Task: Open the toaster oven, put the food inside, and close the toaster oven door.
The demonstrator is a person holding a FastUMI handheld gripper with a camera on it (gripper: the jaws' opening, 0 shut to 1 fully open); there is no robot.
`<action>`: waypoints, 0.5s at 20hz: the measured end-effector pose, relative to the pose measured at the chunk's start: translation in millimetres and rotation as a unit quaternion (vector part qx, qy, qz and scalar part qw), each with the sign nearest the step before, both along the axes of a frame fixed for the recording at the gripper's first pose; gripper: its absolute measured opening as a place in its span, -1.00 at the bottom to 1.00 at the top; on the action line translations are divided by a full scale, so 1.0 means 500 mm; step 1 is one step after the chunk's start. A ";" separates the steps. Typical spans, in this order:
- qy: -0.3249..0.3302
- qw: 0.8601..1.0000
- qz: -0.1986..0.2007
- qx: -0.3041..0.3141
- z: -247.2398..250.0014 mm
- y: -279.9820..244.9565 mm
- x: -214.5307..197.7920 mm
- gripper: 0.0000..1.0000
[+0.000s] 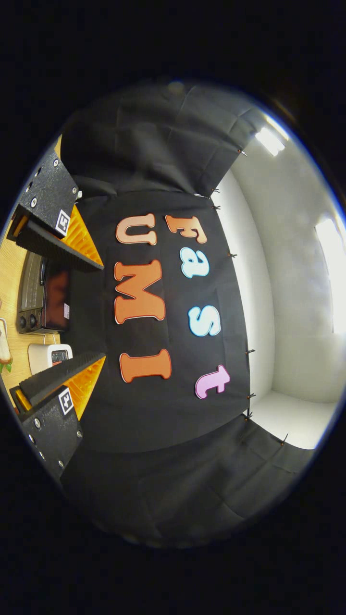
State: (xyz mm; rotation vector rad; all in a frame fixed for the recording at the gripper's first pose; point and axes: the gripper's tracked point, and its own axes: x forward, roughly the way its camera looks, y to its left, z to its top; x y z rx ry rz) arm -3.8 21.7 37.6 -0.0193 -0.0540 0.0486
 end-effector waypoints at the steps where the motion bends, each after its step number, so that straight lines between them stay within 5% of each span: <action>1: -0.001 1.000 0.002 -0.003 0.001 0.005 0.000 0.97; 10: 0.024 1.000 0.019 -0.001 -0.034 0.047 0.026 0.97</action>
